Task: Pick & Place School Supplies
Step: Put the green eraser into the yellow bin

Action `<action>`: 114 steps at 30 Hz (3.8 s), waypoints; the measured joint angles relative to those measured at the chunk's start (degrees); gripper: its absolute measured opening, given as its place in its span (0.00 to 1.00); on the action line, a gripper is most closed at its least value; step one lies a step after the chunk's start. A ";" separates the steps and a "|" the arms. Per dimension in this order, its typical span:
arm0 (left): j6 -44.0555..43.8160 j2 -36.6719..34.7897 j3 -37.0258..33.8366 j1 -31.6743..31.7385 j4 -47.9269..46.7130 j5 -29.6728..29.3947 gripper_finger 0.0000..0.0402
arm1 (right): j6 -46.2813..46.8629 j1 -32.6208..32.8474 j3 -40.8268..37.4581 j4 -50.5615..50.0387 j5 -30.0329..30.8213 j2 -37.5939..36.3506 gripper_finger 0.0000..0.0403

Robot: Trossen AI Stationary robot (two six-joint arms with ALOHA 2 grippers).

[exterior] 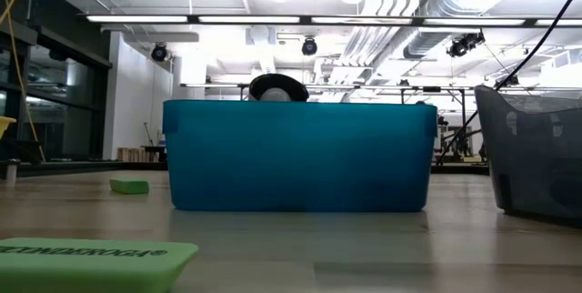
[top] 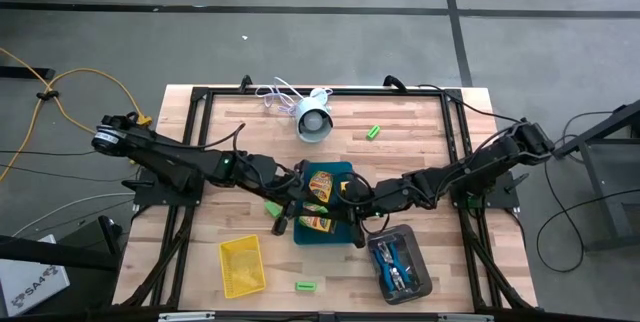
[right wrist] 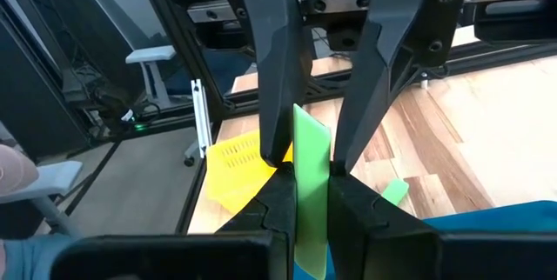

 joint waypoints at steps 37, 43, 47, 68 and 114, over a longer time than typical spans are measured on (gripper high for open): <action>0.03 0.01 -0.12 0.00 -5.09 -0.18 0.09 | 1.97 -0.04 0.19 -1.94 0.21 0.01 0.33; -1.24 -2.33 -0.15 -0.13 -10.46 -0.93 0.09 | 3.70 -0.02 0.28 -4.56 -0.57 -0.06 0.41; -2.65 -4.63 -0.15 -1.37 -15.83 -3.65 0.09 | 7.56 -0.04 0.26 -8.17 -2.99 -0.06 0.42; -31.70 -8.50 -0.09 -20.57 -42.04 -13.77 0.09 | 8.94 0.02 0.11 -11.90 -3.05 -0.05 0.41; -54.73 -2.40 -13.88 -30.45 -32.57 -10.49 0.28 | 9.51 1.17 0.07 -12.95 2.42 -0.01 0.41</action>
